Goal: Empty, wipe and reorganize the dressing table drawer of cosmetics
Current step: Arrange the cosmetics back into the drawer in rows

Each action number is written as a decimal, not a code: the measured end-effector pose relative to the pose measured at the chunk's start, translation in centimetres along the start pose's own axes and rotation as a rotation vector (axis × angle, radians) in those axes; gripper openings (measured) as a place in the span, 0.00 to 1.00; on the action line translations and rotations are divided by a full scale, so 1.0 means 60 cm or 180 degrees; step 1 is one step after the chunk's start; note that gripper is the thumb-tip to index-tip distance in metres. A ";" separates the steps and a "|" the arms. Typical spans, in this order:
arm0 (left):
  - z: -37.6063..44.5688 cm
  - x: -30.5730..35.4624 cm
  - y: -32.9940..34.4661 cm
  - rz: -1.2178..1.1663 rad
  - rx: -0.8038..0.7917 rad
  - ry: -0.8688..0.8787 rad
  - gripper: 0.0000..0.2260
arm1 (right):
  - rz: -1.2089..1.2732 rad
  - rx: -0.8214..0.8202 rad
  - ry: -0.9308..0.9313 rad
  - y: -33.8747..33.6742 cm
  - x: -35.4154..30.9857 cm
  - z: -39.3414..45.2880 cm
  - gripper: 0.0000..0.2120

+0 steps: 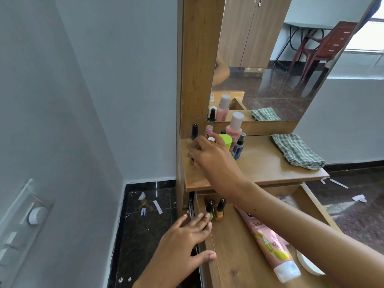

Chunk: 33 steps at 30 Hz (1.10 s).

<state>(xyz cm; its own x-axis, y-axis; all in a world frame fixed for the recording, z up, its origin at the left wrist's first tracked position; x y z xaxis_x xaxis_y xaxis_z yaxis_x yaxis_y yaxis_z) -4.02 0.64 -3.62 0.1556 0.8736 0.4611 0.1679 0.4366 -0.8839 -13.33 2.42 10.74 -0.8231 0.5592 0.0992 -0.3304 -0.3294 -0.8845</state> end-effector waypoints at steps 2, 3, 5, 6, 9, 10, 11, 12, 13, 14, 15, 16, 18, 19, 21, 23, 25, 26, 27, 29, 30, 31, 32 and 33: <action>0.000 0.001 -0.001 0.0001 0.0053 0.0020 0.31 | 0.0433 0.0108 -0.0076 -0.025 -0.002 -0.023 0.16; -0.001 0.002 -0.002 0.0009 0.0067 0.0021 0.31 | 0.0724 0.0112 -0.0064 -0.036 0.002 -0.041 0.13; -0.002 0.004 -0.005 -0.0007 0.0101 0.0004 0.32 | 0.1127 -0.0098 0.0129 -0.059 0.018 -0.081 0.11; -0.004 0.005 -0.006 -0.0026 0.0121 0.0002 0.31 | 0.1229 -0.0244 0.0276 -0.066 0.028 -0.102 0.11; -0.007 0.006 -0.008 -0.0026 0.0194 0.0016 0.30 | 0.1164 -0.0534 0.0712 -0.054 0.070 -0.156 0.14; -0.008 0.005 -0.009 -0.0031 0.0234 0.0008 0.31 | 0.1148 -0.0609 0.0901 -0.041 0.083 -0.172 0.14; -0.008 0.004 -0.010 -0.0029 0.0270 0.0001 0.31 | 0.1176 -0.0685 0.1079 -0.024 0.093 -0.188 0.14; -0.009 0.004 -0.011 -0.0021 0.0310 0.0014 0.32 | 0.1211 -0.0737 0.1211 -0.007 0.100 -0.201 0.14; -0.009 0.004 -0.010 -0.0029 0.0342 0.0042 0.33 | 0.1230 -0.0774 0.1298 0.010 0.105 -0.213 0.14; -0.009 0.004 -0.010 -0.0040 0.0354 0.0055 0.35 | 0.1225 -0.0815 0.1342 0.027 0.106 -0.223 0.14; -0.010 0.004 -0.010 -0.0025 0.0358 0.0049 0.36 | 0.1196 -0.0857 0.1346 0.042 0.106 -0.230 0.14; -0.010 0.003 -0.009 0.0006 0.0359 0.0045 0.37 | 0.1164 -0.0883 0.1335 0.056 0.105 -0.234 0.13; -0.009 0.004 -0.009 0.0012 0.0389 0.0058 0.37 | 0.1106 -0.0850 0.1329 0.076 0.104 -0.238 0.12; -0.009 0.005 -0.010 0.0012 0.0396 0.0059 0.36 | 0.1092 -0.0806 0.1333 0.082 0.105 -0.237 0.12; -0.008 0.005 -0.010 0.0014 0.0375 0.0043 0.35 | 0.1084 -0.0763 0.1328 0.093 0.106 -0.235 0.11; -0.008 0.007 -0.012 -0.0004 0.0373 0.0043 0.34 | 0.1021 -0.0767 0.1288 0.099 0.107 -0.232 0.10; -0.008 0.007 -0.012 0.0006 0.0396 0.0066 0.34 | 0.0941 -0.0778 0.1263 0.105 0.108 -0.230 0.10; -0.008 0.007 -0.011 0.0003 0.0405 0.0088 0.35 | 0.0898 -0.0780 0.1243 0.106 0.107 -0.229 0.09; -0.009 0.006 -0.009 -0.0001 0.0386 0.0098 0.36 | 0.0861 -0.0779 0.1225 0.108 0.107 -0.229 0.09; -0.008 0.004 -0.007 -0.0005 0.0372 0.0098 0.37 | 0.0825 -0.0753 0.1219 0.109 0.106 -0.228 0.09; -0.008 0.005 -0.007 0.0001 0.0402 0.0117 0.37 | 0.0811 -0.0732 0.1214 0.110 0.106 -0.228 0.09; -0.008 0.007 -0.010 0.0017 0.0395 0.0111 0.36 | 0.0783 -0.0717 0.1199 0.110 0.106 -0.226 0.09; -0.007 0.007 -0.010 0.0041 0.0412 0.0115 0.35 | 0.0747 -0.0705 0.1171 0.110 0.106 -0.225 0.09; -0.008 0.008 -0.011 0.0057 0.0373 0.0095 0.34 | 0.0698 -0.0692 0.1145 0.109 0.104 -0.223 0.09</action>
<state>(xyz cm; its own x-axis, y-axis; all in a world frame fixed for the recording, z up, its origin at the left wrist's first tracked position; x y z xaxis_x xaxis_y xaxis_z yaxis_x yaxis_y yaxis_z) -3.61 0.69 -2.77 0.1868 0.8755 0.4456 0.0501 0.4445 -0.8944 -14.45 13.94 -0.53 -0.6376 0.7350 -0.2307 -0.0308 -0.3236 -0.9457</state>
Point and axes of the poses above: each hand's wrist, its own z-axis towards the middle knuckle, its own y-axis out of the palm, x = y × z, the point moved 7 cm from there along z, towards the middle knuckle, and after that the axes turned 3 degrees about -y, right-handed, at the moved point
